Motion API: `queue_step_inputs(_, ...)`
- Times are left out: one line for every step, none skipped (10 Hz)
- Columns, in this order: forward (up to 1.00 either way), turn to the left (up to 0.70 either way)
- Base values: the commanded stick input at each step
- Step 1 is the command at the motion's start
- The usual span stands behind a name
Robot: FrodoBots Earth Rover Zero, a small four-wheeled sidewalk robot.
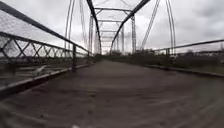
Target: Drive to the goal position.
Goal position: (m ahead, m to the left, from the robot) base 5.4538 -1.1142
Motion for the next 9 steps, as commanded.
queue_step_inputs(0.7, 0.0)
queue_step_inputs(0.7, 0.0)
queue_step_inputs(0.7, 0.0)
queue_step_inputs(0.7, 0.0)
queue_step_inputs(0.7, 0.0)
queue_step_inputs(0.7, 0.0)
queue_step_inputs(0.7, 0.0)
queue_step_inputs(0.7, 0.0)
queue_step_inputs(0.7, 0.0)
